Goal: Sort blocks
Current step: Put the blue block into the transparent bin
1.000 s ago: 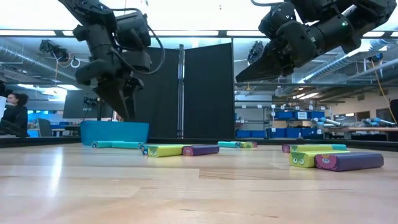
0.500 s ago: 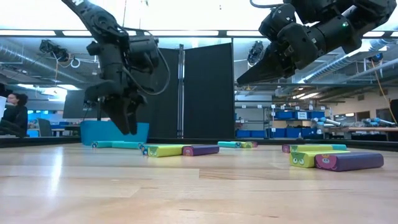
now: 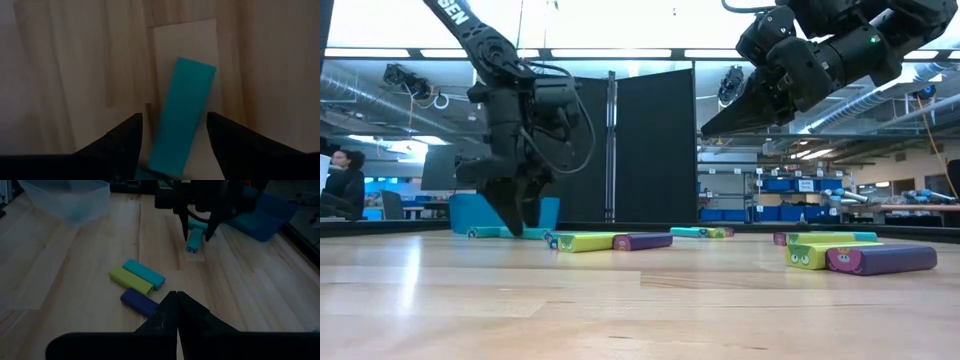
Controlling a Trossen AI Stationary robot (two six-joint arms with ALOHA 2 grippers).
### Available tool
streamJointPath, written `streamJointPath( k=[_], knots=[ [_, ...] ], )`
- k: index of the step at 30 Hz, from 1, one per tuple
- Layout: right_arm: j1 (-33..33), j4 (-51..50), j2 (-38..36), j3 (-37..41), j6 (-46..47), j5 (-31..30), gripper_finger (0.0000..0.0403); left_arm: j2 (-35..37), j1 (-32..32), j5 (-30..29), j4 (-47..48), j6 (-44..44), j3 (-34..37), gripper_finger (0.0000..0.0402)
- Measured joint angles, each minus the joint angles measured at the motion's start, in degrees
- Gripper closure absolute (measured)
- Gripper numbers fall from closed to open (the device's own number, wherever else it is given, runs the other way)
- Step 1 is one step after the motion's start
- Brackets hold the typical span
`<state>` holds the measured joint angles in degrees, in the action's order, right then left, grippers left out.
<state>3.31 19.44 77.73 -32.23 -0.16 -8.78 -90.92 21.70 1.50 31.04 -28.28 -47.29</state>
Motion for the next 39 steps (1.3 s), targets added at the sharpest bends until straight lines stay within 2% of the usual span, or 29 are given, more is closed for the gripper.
streamJointPath(
  k=[8, 11, 17, 24, 32, 39],
  knots=[
    [0.0, -0.1, 0.0, 0.0, 0.0, 0.0, 0.0391, -1.8, 0.0, 0.4, -0.6, -0.2, -0.2, 0.0182],
    [0.0, -0.1, 0.0, 0.0, 0.0, 0.0, 0.0391, -1.8, -0.1, 0.9, -0.5, -0.2, -0.1, 0.0212],
    [0.0, -0.1, 0.0, 0.0, 0.0, 0.0, 0.0391, -1.9, -0.8, 0.8, 1.0, -0.3, -0.8, 0.0300],
    [0.0, -0.1, 0.0, 0.0, 0.0, 0.0, 0.0391, -1.8, -3.6, -0.4, 3.2, 1.8, -5.3, 0.0300],
    [0.0, -0.2, 0.0, 0.0, 0.0, 0.0, 0.0391, -0.9, -10.5, -0.4, 7.0, 12.5, -8.7, 0.0300],
    [0.0, -0.6, 0.0, 0.0, 0.0, 0.0, 0.0391, 5.0, -18.7, -0.4, 7.3, 26.6, -8.8, 0.0300]
  ],
)
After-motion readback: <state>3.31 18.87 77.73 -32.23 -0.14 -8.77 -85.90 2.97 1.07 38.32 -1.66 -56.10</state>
